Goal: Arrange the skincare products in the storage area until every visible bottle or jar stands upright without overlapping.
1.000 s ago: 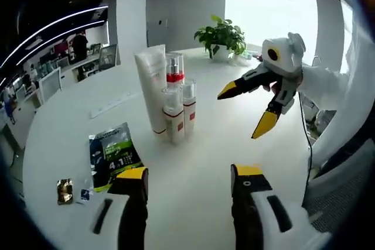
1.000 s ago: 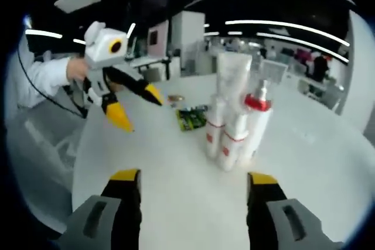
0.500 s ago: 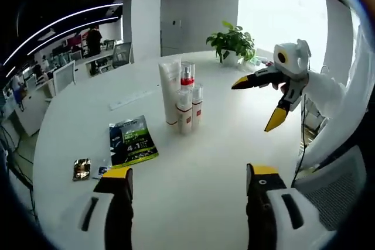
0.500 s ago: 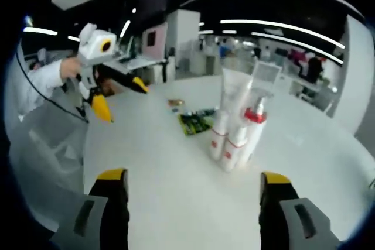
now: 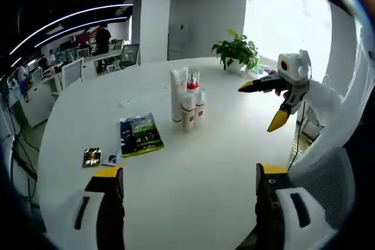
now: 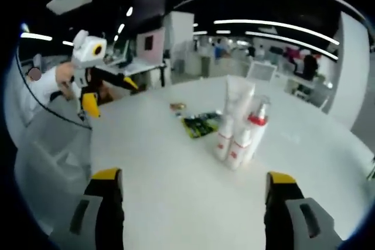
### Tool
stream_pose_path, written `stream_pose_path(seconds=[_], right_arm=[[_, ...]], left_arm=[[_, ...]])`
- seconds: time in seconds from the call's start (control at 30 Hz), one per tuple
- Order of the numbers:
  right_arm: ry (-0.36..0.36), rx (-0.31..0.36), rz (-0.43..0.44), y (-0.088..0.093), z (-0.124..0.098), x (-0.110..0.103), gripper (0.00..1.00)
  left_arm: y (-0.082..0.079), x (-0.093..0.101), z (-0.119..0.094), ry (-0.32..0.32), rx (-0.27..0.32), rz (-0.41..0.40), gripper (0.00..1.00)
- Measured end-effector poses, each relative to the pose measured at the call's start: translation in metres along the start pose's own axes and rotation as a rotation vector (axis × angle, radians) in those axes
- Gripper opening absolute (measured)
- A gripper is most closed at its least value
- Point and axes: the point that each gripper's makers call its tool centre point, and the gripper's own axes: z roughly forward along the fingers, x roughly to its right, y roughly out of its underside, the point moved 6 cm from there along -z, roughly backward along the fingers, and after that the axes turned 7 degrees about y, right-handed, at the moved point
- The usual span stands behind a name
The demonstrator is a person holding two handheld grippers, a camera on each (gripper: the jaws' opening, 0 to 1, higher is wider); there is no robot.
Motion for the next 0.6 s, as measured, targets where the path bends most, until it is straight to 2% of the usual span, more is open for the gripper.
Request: stream_pose_path(seconds=[0.17, 0.27, 0.37, 0.43, 0.53, 0.6], right_arm=[[0.013, -0.013, 0.015, 0.001, -0.006, -0.015, 0.99], [0.053, -0.040, 0.021, 0.002, -0.008, -0.026, 0.99], [0.075, -0.036, 0.000, -0.001, -0.011, -0.034, 0.99], [0.079, -0.025, 0.018, -0.004, -0.013, -0.039, 0.99], [0.066, -0.022, 0.031, -0.007, -0.015, -0.052, 0.99], [0.070, -0.026, 0.021, -0.006, -0.013, -0.052, 0.99]], left_arm=[[0.004, -0.004, -0.012, 0.013, -0.004, -0.001, 0.93], [0.004, -0.005, -0.021, 0.026, 0.000, 0.011, 0.96], [0.006, -0.005, -0.027, 0.037, 0.008, 0.016, 0.98], [0.007, -0.007, -0.033, 0.022, 0.021, -0.015, 0.99], [0.008, -0.009, -0.041, 0.013, 0.045, -0.015, 0.99], [0.010, -0.008, -0.047, 0.024, 0.046, -0.015, 0.99]])
